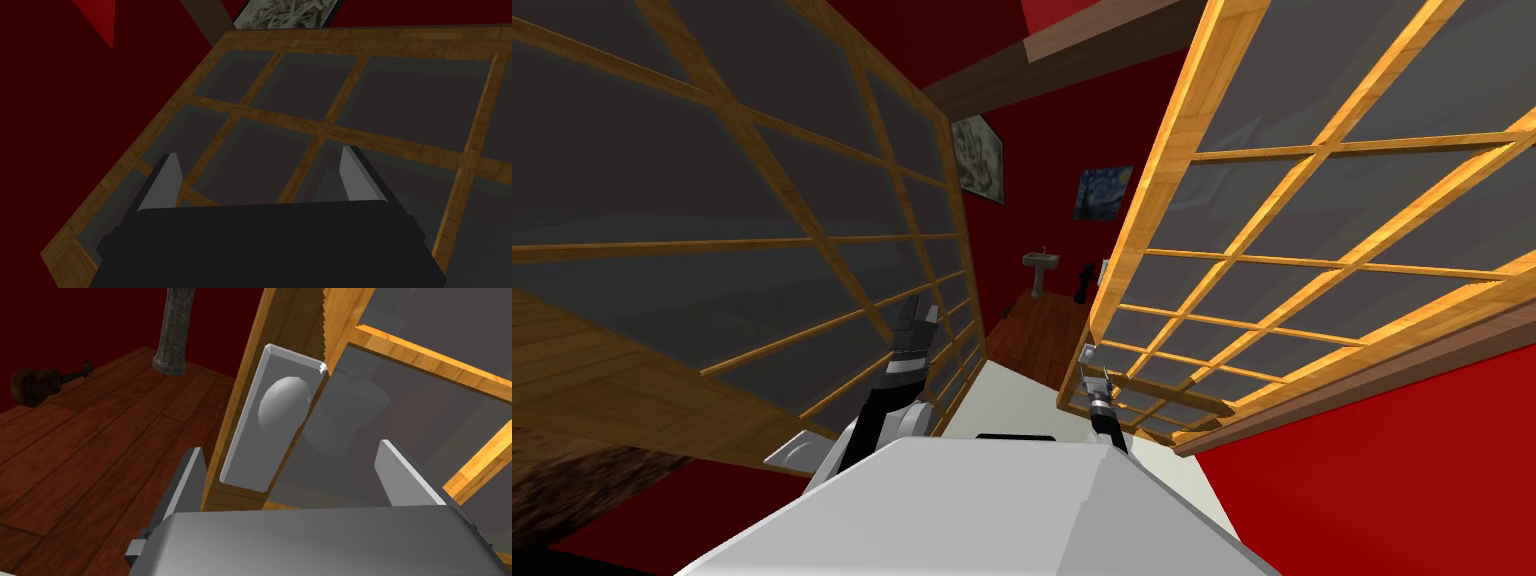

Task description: Pull the door open

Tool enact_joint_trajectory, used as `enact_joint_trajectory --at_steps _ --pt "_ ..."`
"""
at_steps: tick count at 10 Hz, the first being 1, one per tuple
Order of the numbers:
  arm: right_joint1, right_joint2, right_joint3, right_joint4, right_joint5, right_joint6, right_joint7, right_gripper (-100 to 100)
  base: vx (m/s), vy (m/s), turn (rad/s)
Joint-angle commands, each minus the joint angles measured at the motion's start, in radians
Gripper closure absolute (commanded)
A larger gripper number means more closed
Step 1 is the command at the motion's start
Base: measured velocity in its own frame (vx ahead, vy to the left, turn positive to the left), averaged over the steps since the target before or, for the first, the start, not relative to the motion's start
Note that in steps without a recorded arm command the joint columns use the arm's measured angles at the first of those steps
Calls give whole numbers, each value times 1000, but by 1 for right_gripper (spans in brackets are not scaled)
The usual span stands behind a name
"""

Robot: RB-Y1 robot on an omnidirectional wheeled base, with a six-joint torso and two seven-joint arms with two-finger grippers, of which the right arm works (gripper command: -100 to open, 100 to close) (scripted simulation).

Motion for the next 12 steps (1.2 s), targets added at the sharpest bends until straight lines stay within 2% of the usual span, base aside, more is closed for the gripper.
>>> enact_joint_trajectory --at_steps 1,2,3,5,6,11,12 --pt "0 3 7 -5 -19 3 -49 -100 -52 -6 42" --pt "1 5 13 -10 -36 6 -76 -100 -73 -20 54" --pt "1 5 13 -10 -36 6 -89 -100 -57 -23 15" --pt "1 10 24 -18 -64 11 -153 -100 -59 -20 42" --pt "1 10 24 -18 -64 11 -161 -100 -51 -13 15" --pt "2 17 42 -31 -111 18 -283 -100 -48 -16 30" --pt "2 17 40 -29 -106 17 -268 -100 -21 -4 5"
